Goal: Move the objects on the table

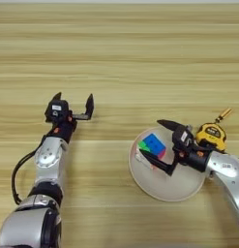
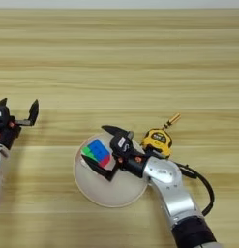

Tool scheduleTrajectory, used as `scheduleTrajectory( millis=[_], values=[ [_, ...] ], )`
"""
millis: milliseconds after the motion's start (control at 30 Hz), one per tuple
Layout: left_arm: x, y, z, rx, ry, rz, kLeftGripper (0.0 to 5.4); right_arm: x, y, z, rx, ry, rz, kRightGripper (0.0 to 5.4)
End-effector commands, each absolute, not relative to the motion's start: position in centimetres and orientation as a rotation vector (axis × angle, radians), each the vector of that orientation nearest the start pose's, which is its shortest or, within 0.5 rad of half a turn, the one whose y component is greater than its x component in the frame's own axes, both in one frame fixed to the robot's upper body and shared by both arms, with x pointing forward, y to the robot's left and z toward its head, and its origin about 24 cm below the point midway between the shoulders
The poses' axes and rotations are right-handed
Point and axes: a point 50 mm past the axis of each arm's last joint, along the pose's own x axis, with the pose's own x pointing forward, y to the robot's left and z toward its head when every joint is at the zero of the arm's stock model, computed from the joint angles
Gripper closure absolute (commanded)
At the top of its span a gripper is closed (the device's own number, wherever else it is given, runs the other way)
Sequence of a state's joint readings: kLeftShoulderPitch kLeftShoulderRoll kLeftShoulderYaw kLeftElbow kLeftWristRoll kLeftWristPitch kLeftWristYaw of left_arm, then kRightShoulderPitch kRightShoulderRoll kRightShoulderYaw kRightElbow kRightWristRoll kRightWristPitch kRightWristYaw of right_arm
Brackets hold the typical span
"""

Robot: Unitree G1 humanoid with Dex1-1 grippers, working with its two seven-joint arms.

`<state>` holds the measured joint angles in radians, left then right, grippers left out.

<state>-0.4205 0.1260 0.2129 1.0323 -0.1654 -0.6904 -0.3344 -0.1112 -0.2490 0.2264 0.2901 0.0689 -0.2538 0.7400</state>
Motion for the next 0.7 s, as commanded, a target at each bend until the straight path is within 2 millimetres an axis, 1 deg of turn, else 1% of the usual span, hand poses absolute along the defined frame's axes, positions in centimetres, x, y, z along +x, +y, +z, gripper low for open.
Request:
scheduleTrajectory(
  millis=[33,267,533,700],
  values=[
    [30.3,19.1,0.3,-0.064,-0.114,-0.104,0.02,25.0,-11.8,1.5,-0.262,0.024,0.931,0.00],
    [30.4,19.1,0.3,-0.066,-0.112,-0.104,0.02,24.4,-11.5,0.7,-0.264,0.071,0.952,0.00],
    [30.4,19.0,0.3,-0.067,-0.113,-0.104,0.02,24.2,-11.5,0.1,-0.268,0.108,0.967,0.00],
    [30.4,19.0,0.3,-0.069,-0.113,-0.104,0.02,24.6,-11.9,-0.9,-0.313,0.165,0.926,0.00]
  ],
)
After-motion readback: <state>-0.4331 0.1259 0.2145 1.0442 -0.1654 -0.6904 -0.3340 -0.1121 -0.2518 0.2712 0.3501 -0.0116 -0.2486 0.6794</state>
